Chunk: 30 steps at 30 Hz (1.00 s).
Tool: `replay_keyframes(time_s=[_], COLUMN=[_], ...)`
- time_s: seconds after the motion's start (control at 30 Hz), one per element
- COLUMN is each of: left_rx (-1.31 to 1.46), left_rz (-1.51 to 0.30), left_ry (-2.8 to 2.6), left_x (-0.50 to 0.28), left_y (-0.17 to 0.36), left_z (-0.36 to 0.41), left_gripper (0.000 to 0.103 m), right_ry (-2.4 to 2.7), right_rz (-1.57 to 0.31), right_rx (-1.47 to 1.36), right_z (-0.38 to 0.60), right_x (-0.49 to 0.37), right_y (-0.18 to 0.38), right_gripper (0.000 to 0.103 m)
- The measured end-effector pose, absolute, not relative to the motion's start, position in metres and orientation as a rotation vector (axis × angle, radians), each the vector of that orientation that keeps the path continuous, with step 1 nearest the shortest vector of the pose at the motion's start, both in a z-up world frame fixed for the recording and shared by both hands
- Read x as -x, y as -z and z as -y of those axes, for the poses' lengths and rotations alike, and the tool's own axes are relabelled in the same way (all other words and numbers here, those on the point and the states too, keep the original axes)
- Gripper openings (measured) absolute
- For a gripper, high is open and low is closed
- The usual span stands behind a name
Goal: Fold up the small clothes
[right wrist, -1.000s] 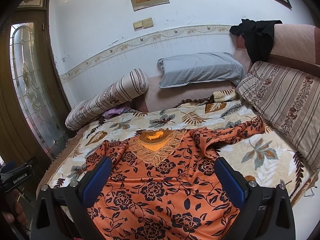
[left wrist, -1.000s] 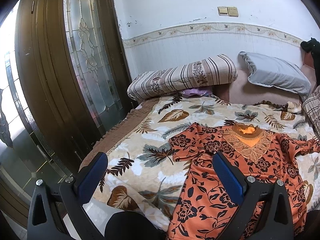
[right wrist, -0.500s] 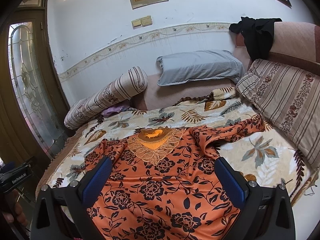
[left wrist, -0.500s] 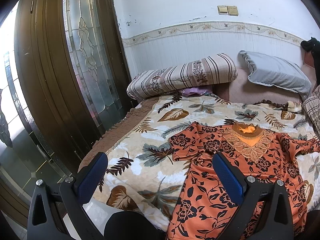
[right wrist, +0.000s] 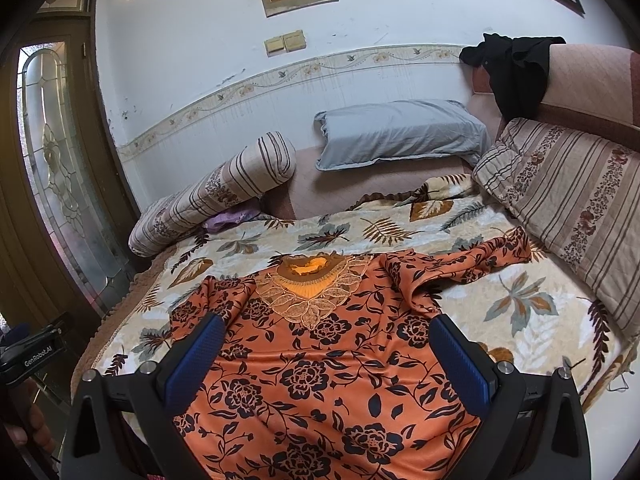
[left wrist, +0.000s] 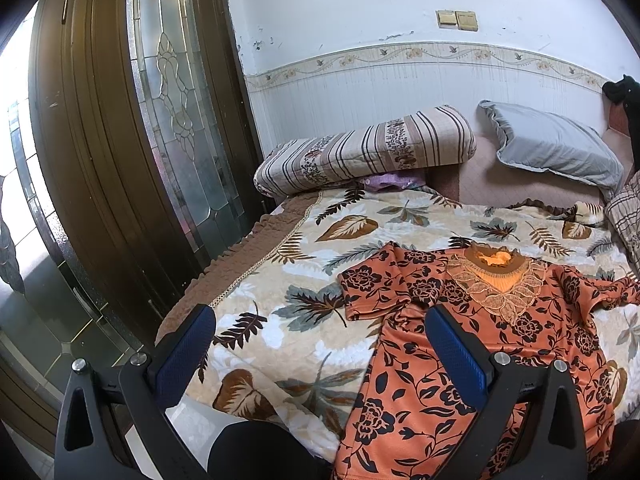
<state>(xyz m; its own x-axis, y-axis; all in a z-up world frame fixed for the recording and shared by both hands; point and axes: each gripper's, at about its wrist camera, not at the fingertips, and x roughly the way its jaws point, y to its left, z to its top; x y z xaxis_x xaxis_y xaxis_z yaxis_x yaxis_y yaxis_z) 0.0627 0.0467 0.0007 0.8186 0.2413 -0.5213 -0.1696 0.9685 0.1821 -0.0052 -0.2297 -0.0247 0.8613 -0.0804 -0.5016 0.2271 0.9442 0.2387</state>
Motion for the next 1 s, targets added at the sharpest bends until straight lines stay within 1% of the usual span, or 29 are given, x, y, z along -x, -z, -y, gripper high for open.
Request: replay_keyframes(time_s=[1.0], left_rx=[-0.129], left_rz=[-0.582], left_ry=[-0.214], left_x=[-0.0627], left_y=[0.0007], left_z=[-0.0495], left_gripper=[0.103], right_ry=[0.163], right_rz=[-0.514], right_rx=[-0.298], right_z=[0.2289], right_x=[0.0035], right_y=[0.0248], right_gripper=[0.103])
